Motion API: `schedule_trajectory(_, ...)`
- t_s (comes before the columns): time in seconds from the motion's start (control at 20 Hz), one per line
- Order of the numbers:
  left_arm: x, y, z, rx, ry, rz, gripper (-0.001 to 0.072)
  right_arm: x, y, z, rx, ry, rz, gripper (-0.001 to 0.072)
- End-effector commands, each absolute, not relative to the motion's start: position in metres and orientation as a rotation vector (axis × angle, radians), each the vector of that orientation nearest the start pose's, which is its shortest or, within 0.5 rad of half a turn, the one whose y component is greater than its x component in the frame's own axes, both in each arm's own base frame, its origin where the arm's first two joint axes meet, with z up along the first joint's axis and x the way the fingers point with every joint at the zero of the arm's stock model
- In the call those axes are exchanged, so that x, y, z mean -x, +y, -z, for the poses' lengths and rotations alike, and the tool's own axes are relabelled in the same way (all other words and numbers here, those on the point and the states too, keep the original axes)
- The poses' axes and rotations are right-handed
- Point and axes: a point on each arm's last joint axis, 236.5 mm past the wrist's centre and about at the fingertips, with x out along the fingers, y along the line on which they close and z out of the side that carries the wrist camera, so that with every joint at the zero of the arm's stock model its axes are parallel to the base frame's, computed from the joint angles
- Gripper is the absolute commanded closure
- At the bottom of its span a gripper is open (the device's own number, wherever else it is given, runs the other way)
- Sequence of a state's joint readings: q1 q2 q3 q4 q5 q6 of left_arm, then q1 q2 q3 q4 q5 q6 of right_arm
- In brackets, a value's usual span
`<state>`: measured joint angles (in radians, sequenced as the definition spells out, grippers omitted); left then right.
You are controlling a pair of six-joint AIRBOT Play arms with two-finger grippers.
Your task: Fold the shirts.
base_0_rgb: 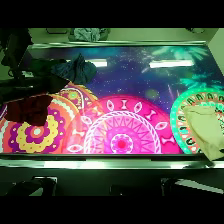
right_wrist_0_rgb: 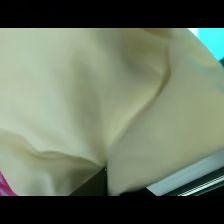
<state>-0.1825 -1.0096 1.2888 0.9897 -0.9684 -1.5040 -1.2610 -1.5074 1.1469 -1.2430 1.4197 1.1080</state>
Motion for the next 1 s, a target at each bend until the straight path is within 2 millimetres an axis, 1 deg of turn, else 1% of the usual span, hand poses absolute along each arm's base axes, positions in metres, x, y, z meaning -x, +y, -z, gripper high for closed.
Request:
schedule_trajectory(0.0, -0.379, -0.179, -0.227, 0.358, 0.695, 0.541, 0.0682, -0.142, -0.251, 0.089, -1.007, 1.411, 0.439, 0.067)
schedule_trajectory(0.05, -0.379, -0.179, -0.227, 0.358, 0.695, 0.541, 0.0682, -0.135, -0.245, 0.094, -1.008, 1.439, 0.436, 0.0669)
schedule_trajectory(0.1, -0.379, -0.179, -0.227, 0.361, 0.696, 0.543, 0.0682, -0.129, -0.243, 0.096, -1.001, 1.462, 0.441, 0.0655)
schedule_trajectory(0.15, -0.379, -0.18, -0.227, 0.364, 0.696, 0.545, 0.0682, -0.126, -0.246, 0.095, -0.983, 1.469, 0.453, 0.0528)
schedule_trajectory(0.2, -0.379, -0.18, -0.228, 0.364, 0.695, 0.545, 0.0682, -0.128, -0.252, 0.089, -0.958, 1.456, 0.462, 0.0316)
schedule_trajectory(0.25, -0.379, -0.18, -0.229, 0.364, 0.691, 0.546, 0.0682, -0.133, -0.268, 0.077, -0.893, 1.422, 0.472, 0.016)
schedule_trajectory(0.3, -0.379, -0.18, -0.235, 0.362, 0.679, 0.548, 0.0682, -0.142, -0.289, 0.054, -0.835, 1.361, 0.509, 0.0159)
schedule_trajectory(0.35, -0.381, -0.179, -0.245, 0.356, 0.654, 0.55, 0.0683, -0.155, -0.316, 0.023, -0.763, 1.271, 0.56, 0.0159)
schedule_trajectory(0.4, -0.383, -0.174, -0.257, 0.334, 0.623, 0.538, 0.0683, -0.178, -0.352, -0.024, -0.666, 1.11, 0.62, 0.016)
schedule_trajectory(0.45, -0.389, -0.164, -0.271, 0.289, 0.582, 0.508, 0.0684, -0.205, -0.383, -0.08, -0.563, 0.926, 0.668, 0.016)
schedule_trajectory(0.5, -0.397, -0.151, -0.282, 0.229, 0.545, 0.465, 0.0685, -0.231, -0.408, -0.145, -0.409, 0.756, 0.709, 0.0162)
schedule_trajectory(0.55, -0.407, -0.137, -0.292, 0.165, 0.513, 0.41, 0.0685, -0.255, -0.416, -0.203, -0.233, 0.643, 0.715, 0.0163)
schedule_trajectory(0.6, -0.424, -0.116, -0.297, 0.107, 0.495, 0.32, 0.0685, -0.286, -0.403, -0.253, -0.037, 0.572, 0.664, 0.0163)
schedule_trajectory(0.65, -0.44, -0.098, -0.294, 0.069, 0.502, 0.237, 0.0686, -0.323, -0.373, -0.288, 0.131, 0.528, 0.577, 0.0163)
schedule_trajectory(0.7, -0.453, -0.082, -0.282, 0.033, 0.535, 0.165, 0.0686, -0.357, -0.333, -0.299, 0.225, 0.515, 0.47, 0.0163)
schedule_trajectory(0.75, -0.464, -0.069, -0.26, -0.003, 0.594, 0.105, 0.0684, -0.388, -0.282, -0.291, 0.28, 0.555, 0.333, 0.0163)
schedule_trajectory(0.8, -0.468, -0.062, -0.229, -0.018, 0.685, 0.068, 0.0682, -0.408, -0.234, -0.263, 0.317, 0.663, 0.203, 0.0163)
schedule_trajectory(0.85, -0.465, -0.06, -0.188, -0.019, 0.825, 0.045, 0.062, -0.418, -0.199, -0.228, 0.355, 0.786, 0.114, 0.0163)
schedule_trajectory(0.9, -0.451, -0.057, -0.144, -0.017, 0.997, 0.018, 0.0283, -0.419, -0.171, -0.188, 0.384, 0.936, 0.058, 0.0163)
schedule_trajectory(0.95, -0.419, -0.053, -0.097, -0.035, 1.229, -0.013, -0.0013, -0.413, -0.15, -0.15, 0.367, 1.077, 0.03, 0.0163)
